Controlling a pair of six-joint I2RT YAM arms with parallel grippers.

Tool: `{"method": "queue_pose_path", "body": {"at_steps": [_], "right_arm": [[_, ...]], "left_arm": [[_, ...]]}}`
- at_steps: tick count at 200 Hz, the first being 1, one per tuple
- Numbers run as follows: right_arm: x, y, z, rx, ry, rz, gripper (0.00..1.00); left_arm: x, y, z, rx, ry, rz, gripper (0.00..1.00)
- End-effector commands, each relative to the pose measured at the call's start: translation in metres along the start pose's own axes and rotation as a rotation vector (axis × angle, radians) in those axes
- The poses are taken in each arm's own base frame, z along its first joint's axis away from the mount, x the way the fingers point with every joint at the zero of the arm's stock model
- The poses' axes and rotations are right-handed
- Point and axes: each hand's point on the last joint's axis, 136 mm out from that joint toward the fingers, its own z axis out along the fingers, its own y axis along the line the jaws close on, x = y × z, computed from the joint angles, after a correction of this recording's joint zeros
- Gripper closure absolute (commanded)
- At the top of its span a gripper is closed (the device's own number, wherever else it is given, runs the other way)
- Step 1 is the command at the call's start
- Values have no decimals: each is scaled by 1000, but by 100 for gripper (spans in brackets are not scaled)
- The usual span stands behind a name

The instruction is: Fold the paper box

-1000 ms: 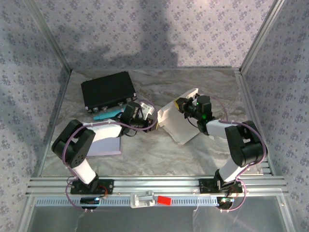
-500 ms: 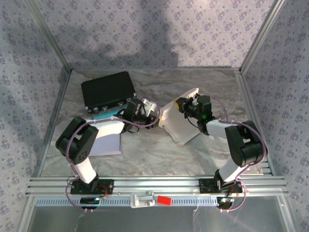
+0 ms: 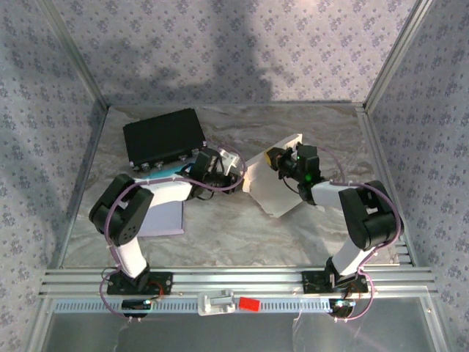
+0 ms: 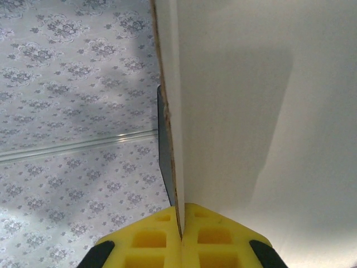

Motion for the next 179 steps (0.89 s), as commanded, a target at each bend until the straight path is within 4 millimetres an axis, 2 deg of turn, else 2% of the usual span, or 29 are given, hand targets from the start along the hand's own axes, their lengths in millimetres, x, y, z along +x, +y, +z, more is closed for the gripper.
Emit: {"method": "queue_pose_path", "body": {"at_steps": [1, 44, 82, 179], "right_arm": [[10, -6, 5, 20, 24, 39, 100], [11, 4, 7, 12, 15, 44, 100], [10, 0, 5, 18, 1, 41, 100], [18, -5, 2, -62, -81, 58, 100]], "left_arm": [[-18, -1, 2, -17, -45, 7, 75], [-21, -1, 5, -18, -44, -5, 75], [-18, 4, 8, -37, -34, -31, 77], [-21, 21, 12, -162, -97, -151, 75]]}}
